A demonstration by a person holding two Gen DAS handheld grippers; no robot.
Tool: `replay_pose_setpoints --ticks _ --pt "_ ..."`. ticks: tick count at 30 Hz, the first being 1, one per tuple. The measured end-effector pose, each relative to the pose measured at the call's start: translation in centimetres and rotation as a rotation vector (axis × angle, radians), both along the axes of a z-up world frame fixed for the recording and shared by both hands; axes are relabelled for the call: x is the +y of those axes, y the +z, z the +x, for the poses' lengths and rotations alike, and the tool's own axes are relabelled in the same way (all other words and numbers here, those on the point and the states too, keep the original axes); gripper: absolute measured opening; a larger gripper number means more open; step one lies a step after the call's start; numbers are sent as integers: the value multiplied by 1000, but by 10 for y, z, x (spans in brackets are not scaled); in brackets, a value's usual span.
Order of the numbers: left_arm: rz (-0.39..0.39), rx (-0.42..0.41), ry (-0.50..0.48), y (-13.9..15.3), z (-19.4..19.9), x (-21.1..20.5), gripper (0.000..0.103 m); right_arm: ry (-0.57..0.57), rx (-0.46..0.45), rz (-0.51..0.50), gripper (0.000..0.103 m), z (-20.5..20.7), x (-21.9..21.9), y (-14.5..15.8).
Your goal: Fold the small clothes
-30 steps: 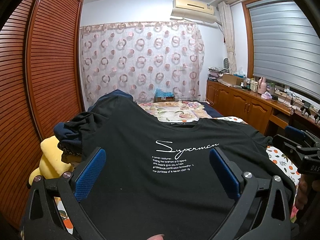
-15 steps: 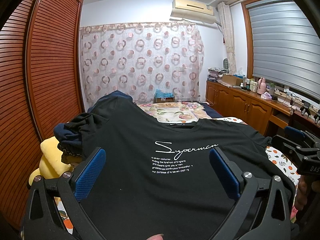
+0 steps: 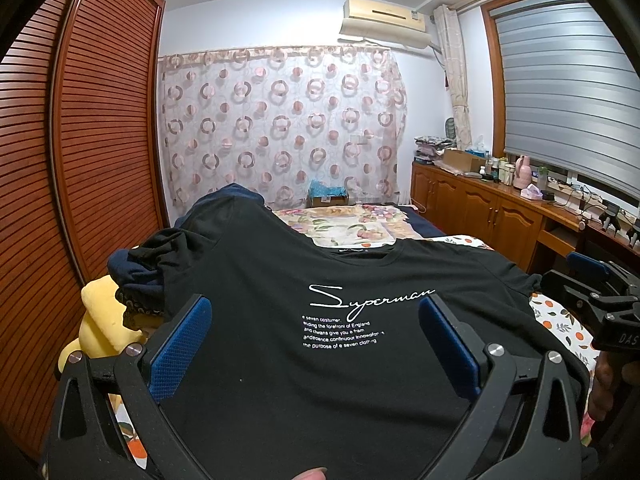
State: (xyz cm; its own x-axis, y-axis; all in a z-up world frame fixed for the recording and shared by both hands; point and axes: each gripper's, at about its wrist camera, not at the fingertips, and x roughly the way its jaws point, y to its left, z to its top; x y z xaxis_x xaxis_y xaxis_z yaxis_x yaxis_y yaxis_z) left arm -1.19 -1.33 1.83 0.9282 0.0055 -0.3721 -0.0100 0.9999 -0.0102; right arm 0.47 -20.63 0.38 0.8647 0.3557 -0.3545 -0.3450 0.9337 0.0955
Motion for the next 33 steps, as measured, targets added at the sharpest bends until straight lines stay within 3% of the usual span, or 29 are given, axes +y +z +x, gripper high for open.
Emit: replay_pose_setpoints --ticks 11,17,33 --pt "-1 6 1 0 1 -1 103 19 12 2 103 5 0 -2" --pt "-9 54 2 -10 12 6 103 44 49 -10 103 16 1 -9" --pt "-21 145 58 -35 62 61 103 183 156 -61 103 84 2 -10"
